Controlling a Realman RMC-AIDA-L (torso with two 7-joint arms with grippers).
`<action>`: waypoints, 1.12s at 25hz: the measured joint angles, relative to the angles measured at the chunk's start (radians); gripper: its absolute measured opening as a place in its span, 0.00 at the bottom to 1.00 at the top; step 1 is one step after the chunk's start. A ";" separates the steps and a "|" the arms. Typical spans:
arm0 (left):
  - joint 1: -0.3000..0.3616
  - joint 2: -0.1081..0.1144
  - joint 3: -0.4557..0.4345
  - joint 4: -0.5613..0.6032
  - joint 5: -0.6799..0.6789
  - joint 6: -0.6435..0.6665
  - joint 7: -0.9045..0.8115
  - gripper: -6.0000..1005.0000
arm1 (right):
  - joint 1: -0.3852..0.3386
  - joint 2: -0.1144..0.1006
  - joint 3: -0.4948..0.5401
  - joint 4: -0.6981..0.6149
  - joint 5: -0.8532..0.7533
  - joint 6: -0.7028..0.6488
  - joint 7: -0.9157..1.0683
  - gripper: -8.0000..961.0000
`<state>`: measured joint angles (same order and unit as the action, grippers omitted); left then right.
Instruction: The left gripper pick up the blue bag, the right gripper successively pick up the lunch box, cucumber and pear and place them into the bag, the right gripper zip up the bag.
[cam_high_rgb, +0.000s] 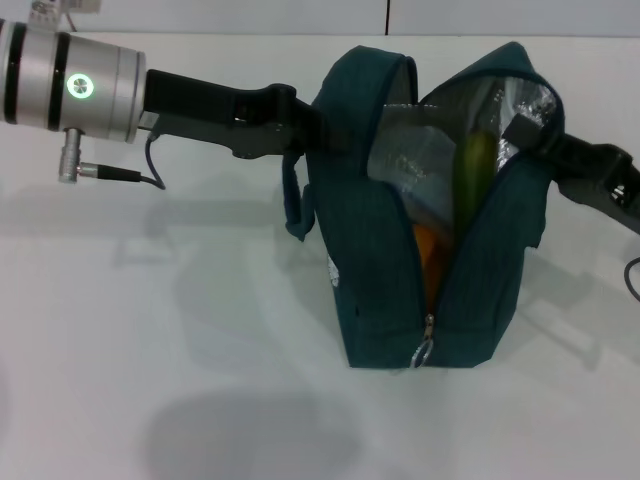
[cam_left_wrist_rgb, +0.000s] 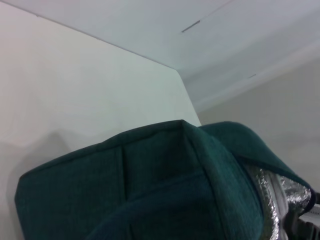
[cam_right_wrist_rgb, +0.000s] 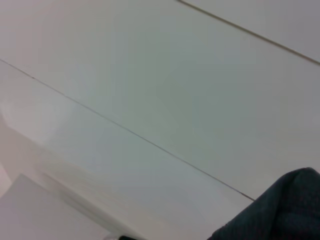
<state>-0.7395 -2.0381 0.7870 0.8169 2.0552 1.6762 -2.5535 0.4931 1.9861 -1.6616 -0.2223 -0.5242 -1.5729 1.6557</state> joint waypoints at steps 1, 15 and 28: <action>0.001 0.001 0.000 -0.001 0.000 -0.002 0.001 0.05 | 0.001 -0.001 -0.001 0.000 -0.007 0.006 0.003 0.06; 0.016 -0.008 0.000 -0.004 0.019 -0.010 0.032 0.05 | -0.086 -0.042 0.011 0.001 -0.016 -0.127 -0.139 0.38; 0.018 -0.016 0.000 -0.008 0.020 -0.020 0.060 0.05 | -0.213 0.001 -0.001 0.017 -0.335 -0.217 -0.848 0.84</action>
<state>-0.7211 -2.0545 0.7869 0.8093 2.0755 1.6563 -2.4934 0.2804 1.9874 -1.6623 -0.2049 -0.8592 -1.7898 0.8075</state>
